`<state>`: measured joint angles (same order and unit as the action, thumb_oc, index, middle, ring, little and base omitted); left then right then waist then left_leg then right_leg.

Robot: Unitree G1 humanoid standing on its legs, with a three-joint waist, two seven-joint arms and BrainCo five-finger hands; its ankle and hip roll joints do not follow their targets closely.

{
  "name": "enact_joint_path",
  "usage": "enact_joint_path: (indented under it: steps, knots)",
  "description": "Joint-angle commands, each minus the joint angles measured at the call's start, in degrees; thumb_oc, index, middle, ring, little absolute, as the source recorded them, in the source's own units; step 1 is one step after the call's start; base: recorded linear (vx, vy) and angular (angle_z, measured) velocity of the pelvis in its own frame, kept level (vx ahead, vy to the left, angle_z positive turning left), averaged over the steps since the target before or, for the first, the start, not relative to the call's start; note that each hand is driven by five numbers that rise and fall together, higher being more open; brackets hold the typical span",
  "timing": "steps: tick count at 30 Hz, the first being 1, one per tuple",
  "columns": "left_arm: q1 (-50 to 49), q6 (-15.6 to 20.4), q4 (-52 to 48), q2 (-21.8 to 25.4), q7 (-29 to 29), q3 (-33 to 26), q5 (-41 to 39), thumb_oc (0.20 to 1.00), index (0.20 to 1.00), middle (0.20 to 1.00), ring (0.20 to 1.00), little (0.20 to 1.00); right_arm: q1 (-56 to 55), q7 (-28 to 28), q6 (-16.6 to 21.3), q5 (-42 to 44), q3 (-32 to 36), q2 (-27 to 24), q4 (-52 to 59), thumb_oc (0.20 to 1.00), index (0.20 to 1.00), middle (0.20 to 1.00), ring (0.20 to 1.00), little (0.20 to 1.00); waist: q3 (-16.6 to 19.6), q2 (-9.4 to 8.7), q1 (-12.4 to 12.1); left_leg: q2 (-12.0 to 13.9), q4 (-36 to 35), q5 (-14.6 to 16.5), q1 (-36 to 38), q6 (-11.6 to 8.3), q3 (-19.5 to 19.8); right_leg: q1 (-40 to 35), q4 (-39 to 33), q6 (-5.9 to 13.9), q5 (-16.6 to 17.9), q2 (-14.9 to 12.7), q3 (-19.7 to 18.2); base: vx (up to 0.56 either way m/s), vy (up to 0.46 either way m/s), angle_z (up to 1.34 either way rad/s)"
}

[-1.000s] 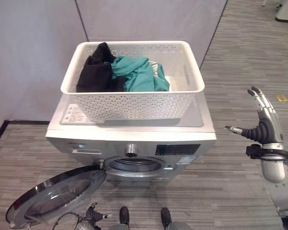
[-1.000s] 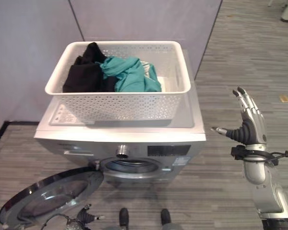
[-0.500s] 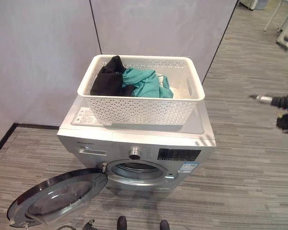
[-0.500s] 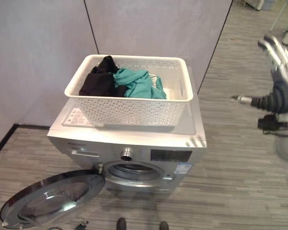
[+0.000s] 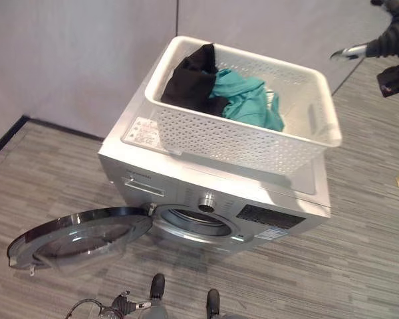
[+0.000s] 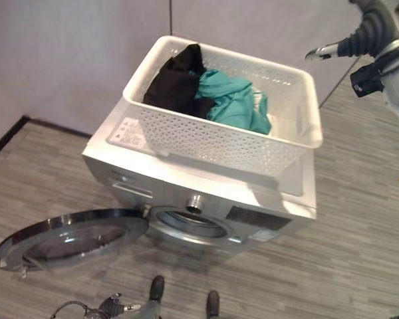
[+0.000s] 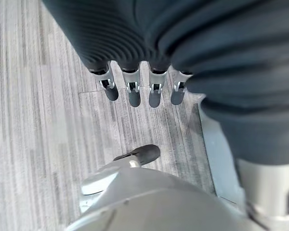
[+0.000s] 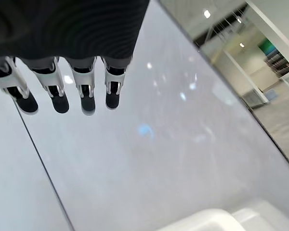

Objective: Grab the laundry basket,head to the washer,open it,put in the laundry and shut it.

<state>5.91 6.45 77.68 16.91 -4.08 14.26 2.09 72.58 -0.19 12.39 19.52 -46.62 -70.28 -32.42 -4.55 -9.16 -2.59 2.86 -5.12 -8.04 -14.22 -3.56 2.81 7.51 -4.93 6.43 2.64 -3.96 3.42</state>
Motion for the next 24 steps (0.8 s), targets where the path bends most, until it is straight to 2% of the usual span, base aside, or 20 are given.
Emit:
enact_joint_path:
  steps: [1, 2, 3, 5, 8, 12, 13, 14, 18, 19, 22, 24]
  knots:
    - [-0.9, -0.39, 3.22, 2.94, 0.46, -0.52, -2.24, 1.0, 1.0, 1.0, 1.0, 1.0, 3.56, 4.86, -1.58, 4.25, -0.56, -1.23, 0.66, 1.0, 1.0, 1.0, 1.0, 1.0, -1.45, -2.61, -1.2, 0.24, 0.12, 4.4, 2.04, -1.21, 0.35, -1.15, 0.01, 3.69, 0.36, -2.22, -1.04, 0.0, 0.014, 0.09]
    - [-0.89, -0.4, 3.22, 2.83, 0.46, -0.58, -2.24, 1.0, 1.0, 1.0, 1.0, 1.0, 3.95, 4.89, -1.56, 4.32, -0.94, -1.19, 0.54, 1.0, 1.0, 1.0, 1.0, 1.0, -1.45, -2.5, -1.14, 0.24, 0.12, 4.4, 2.04, -1.21, 0.36, -1.15, 0.01, 3.69, 0.35, -2.22, -1.03, 0.02, 0.023, 0.04]
    - [-0.82, -0.4, 2.94, 3.34, 0.76, -0.56, -2.77, 1.0, 1.0, 1.0, 1.0, 1.0, 6.25, 8.21, -2.96, 2.54, -6.86, -1.95, -0.08, 1.0, 1.0, 1.0, 1.0, 1.0, -1.86, -3.27, -1.56, 0.21, 0.12, 4.18, 1.55, -1.27, 0.78, -0.9, -0.02, 3.74, 0.54, -2.23, -0.82, 0.0, 0.0, 0.0]
    - [-0.87, -0.46, 2.28, 3.07, 1.36, -0.74, -3.44, 1.0, 1.0, 1.0, 1.0, 1.0, 8.74, 11.35, -3.7, 1.03, -14.18, -3.11, 2.11, 1.0, 1.0, 1.0, 1.0, 1.0, -2.42, -3.64, -1.52, 0.09, 0.12, 4.09, 1.36, -1.31, 1.18, -0.97, 0.02, 3.79, 0.69, -2.3, -0.27, 0.03, 0.029, 0.05]
    - [-0.37, -0.38, 1.24, 3.74, 1.78, -1.17, -4.28, 1.0, 1.0, 1.0, 1.0, 1.0, 11.57, 15.34, -4.55, 1.83, -21.07, -4.68, 5.91, 1.0, 1.0, 1.0, 1.0, 1.0, -3.0, -4.69, -1.85, -0.08, 0.12, 4.01, 1.02, -1.41, 1.96, -1.15, -0.02, 3.82, 0.75, -2.47, 0.46, 0.03, -0.001, 0.05]
    - [0.14, -0.4, 0.62, 4.38, 2.04, -0.56, -4.43, 1.0, 1.0, 1.0, 1.0, 1.0, 19.45, 17.91, -6.45, -1.57, -30.85, -4.02, 4.67, 1.0, 1.0, 1.0, 1.0, 1.0, -3.34, -5.56, -2.22, -0.08, 0.12, 3.93, 0.65, -1.47, 2.36, -0.97, -0.07, 3.76, 0.92, -2.46, 0.7, 0.02, -0.013, 0.09]
    - [0.17, -0.4, 0.62, 4.22, 2.03, -0.6, -4.42, 1.0, 1.0, 1.0, 1.0, 1.0, 19.89, 17.93, -6.45, -1.5, -31.29, -3.98, 4.62, 1.0, 1.0, 1.0, 1.0, 1.0, -3.38, -5.41, -2.18, -0.07, 0.12, 3.93, 0.65, -1.47, 2.36, -0.98, -0.07, 3.76, 0.92, -2.46, 0.7, 0.0, 0.0, 0.0]
    - [0.45, -0.56, 0.4, 5.73, 2.29, -0.31, -4.51, 1.0, 1.0, 1.0, 1.0, 1.0, 22.26, 19.68, -7.42, -4.7, -33.6, -2.93, 4.16, 1.0, 1.0, 1.0, 1.0, 1.0, -3.54, -6.76, -2.42, -0.06, 0.12, 3.87, 0.47, -1.55, 2.44, -0.85, -0.07, 3.75, 0.87, -2.4, 0.8, 0.0, 0.0, 0.0]
    - [0.94, -0.76, -0.2, 8.88, 2.51, 0.53, -4.87, 1.0, 1.0, 1.0, 1.0, 1.0, 24.02, 21.05, -8.87, -13.03, -33.6, 0.1, 2.41, 1.0, 1.0, 1.0, 1.0, 1.0, -3.85, -9.76, -2.77, 0.05, 0.12, 3.71, -0.03, -1.68, 2.66, -0.44, -0.07, 3.68, 0.84, -2.29, 1.11, 0.0, 0.0, 0.0]
    - [1.05, -0.92, -0.45, 8.85, 2.42, 0.63, -5.01, 1.0, 1.0, 1.0, 1.0, 1.0, 24.55, 20.24, -8.99, -15.93, -33.6, 0.94, 2.21, 1.0, 1.0, 1.0, 1.0, 1.0, -3.98, -9.67, -2.79, 0.03, 0.12, 3.65, -0.15, -1.68, 2.66, -0.31, -0.07, 3.67, 0.91, -2.28, 1.13, 0.0, 0.0, 0.0]
    - [2.46, -1.3, -0.25, 5.45, 1.43, 0.51, -5.76, 1.0, 1.0, 1.0, 1.0, 1.0, 26.33, 14.93, -9.46, -22.26, -33.6, 4.74, -1.98, 1.0, 1.0, 1.0, 1.0, 1.0, -4.71, -6.57, -2.79, 0.05, 0.12, 3.44, -0.43, -1.59, 2.62, 0.06, -0.07, 3.6, 1.31, -2.12, 0.98, 0.0, 0.0, 0.0]
    - [3.22, -1.52, -0.3, 4.56, 0.71, 0.4, -6.22, 1.0, 1.0, 1.0, 1.0, 1.0, 26.62, 13.57, -9.99, -26.38, -31.7, 7.28, -1.4, 1.0, 1.0, 1.0, 1.0, 1.0, -5.09, -5.98, -2.84, 0.09, 0.12, 3.4, -0.63, -1.54, 2.53, 0.36, -0.07, 3.5, 1.39, -1.95, 0.87, 0.0, 0.0, 0.0]
